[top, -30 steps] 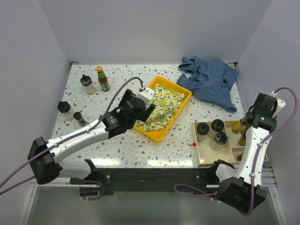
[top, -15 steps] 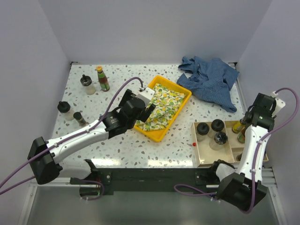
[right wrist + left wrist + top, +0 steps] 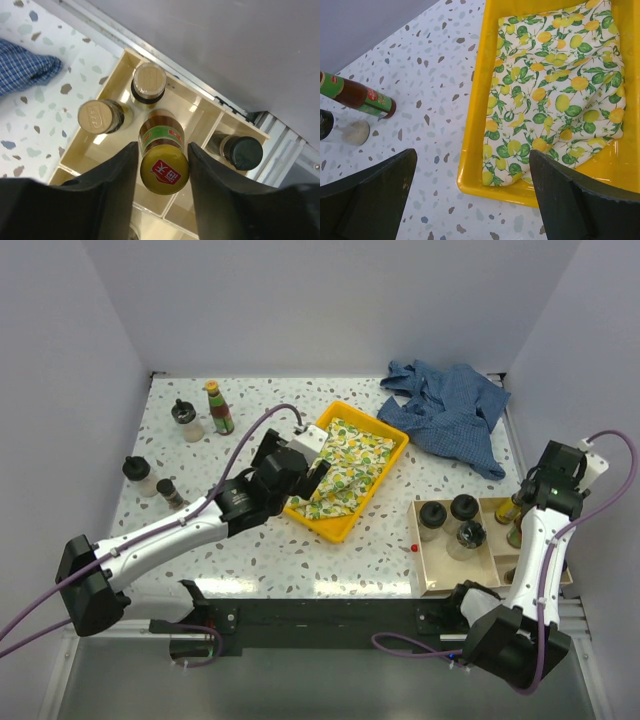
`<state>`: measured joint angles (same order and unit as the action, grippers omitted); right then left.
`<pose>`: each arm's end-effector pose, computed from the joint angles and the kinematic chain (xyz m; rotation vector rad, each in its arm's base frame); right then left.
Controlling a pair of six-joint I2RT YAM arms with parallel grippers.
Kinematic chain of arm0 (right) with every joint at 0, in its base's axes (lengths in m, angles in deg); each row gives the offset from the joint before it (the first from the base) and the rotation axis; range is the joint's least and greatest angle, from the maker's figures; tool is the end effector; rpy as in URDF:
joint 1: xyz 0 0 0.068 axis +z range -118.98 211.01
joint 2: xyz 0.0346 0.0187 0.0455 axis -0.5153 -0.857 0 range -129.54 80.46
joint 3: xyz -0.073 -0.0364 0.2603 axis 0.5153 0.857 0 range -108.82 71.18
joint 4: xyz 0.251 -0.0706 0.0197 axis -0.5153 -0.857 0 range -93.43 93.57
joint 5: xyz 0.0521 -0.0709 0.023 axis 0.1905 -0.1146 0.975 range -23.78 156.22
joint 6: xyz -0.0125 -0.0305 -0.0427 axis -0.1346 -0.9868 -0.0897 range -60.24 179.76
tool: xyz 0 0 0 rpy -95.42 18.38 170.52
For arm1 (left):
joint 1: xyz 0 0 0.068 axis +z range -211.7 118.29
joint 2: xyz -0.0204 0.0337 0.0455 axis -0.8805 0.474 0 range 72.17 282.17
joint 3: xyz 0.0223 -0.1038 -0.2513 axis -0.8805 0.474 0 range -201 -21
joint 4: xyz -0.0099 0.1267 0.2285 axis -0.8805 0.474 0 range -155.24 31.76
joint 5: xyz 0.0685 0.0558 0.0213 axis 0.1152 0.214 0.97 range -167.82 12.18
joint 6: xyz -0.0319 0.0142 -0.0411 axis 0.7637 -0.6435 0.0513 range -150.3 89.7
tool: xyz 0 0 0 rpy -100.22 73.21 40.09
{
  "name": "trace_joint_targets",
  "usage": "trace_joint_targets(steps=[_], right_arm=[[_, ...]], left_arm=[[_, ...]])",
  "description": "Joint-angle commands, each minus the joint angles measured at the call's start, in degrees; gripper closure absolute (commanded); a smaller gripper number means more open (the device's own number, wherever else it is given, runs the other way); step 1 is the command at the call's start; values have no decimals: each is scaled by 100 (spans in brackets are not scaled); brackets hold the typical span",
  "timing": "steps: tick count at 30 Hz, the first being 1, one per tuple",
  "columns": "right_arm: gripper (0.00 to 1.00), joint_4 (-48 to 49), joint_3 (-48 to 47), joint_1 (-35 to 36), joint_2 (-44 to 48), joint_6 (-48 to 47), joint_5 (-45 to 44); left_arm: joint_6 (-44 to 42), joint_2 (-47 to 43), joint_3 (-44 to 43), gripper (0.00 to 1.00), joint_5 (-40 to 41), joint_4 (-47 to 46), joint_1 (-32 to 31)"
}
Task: Organize the condiment bottles
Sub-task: Place the bottle in the storage box.
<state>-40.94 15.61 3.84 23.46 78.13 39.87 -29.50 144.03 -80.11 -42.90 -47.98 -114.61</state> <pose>0.1674 -0.1037 0.3125 1.1104 2.0719 -0.6189 0.1848 -0.2105 0.3172 0.5415 1.9185 0.0390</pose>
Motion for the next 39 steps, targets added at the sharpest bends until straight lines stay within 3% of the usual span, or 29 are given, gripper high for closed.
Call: trace_joint_targets(steps=[1,11,19,22,23,26,29,30,33,37,39], right_arm=[[48,435,-226,-24,-4,158,-256],[41,163,-594,-24,13,132,-64],[13,-365,-1289,-24,-5,26,112],[4,-453,-1614,-24,-31,-114,777],[1,-514,-1789,-24,-83,-149,1424],[1,-549,-2114,37,-250,-255,2622],[2,-689,-2509,475,-417,-325,2846],[1,-795,-2677,1007,-609,-430,2593],[2,-1024,-3170,2203,-970,-492,2283],[2,-823,-3127,2902,-806,-317,2396],[2,-481,-2837,3016,-569,-282,2625]], left_arm=[[-53,-207,22,0,156,-205,-18],[-53,-312,58,0,244,-231,-18],[-53,-470,93,0,340,-275,-18],[-53,-515,119,0,384,-310,-18],[-53,-532,137,0,445,-354,-18],[-19,-558,189,0,560,-424,-27],[191,-602,198,1,367,-442,25],[288,-611,155,2,349,-408,69],[771,-681,6,6,17,-241,604],[1369,-761,-83,9,-722,13,1825],[1764,-804,-100,6,-601,181,2511]])
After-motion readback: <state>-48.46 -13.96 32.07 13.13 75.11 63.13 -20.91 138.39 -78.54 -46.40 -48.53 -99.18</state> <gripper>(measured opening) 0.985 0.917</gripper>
